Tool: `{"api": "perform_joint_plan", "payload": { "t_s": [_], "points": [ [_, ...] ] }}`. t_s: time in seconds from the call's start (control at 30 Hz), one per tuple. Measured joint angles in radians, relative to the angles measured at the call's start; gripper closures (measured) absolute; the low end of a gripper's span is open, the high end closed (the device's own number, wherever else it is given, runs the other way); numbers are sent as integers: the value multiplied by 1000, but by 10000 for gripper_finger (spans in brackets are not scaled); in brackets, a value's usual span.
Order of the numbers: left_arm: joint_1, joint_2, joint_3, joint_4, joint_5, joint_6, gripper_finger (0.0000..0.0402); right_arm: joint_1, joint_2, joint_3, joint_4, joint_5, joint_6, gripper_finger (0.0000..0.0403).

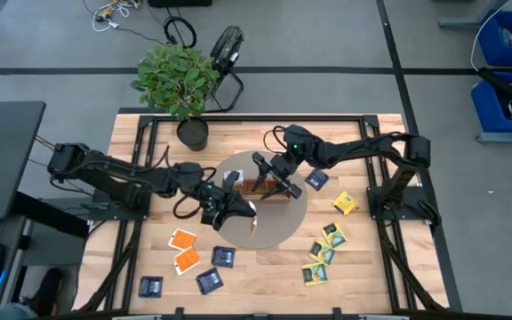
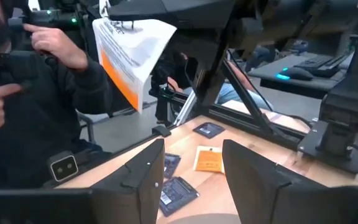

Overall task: Pick & Place Tea
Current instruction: Put the orange tea bag into the left section of the wooden organizer

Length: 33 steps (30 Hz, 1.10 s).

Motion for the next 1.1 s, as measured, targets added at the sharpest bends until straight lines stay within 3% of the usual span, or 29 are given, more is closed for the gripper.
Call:
{"api": "perform_joint_plan", "payload": {
  "t_s": [0.37,0.83,1.1],
  "points": [
    [35,65,0,28,28,-5,401,9,18,0,147,-126,79,232],
    [55,84,0,77,54,-14,400,24,18,0,140,-157,108,234],
    [74,84,0,36,46,-68,400,29,17,0,139,-177,120,273]
  ]
}}
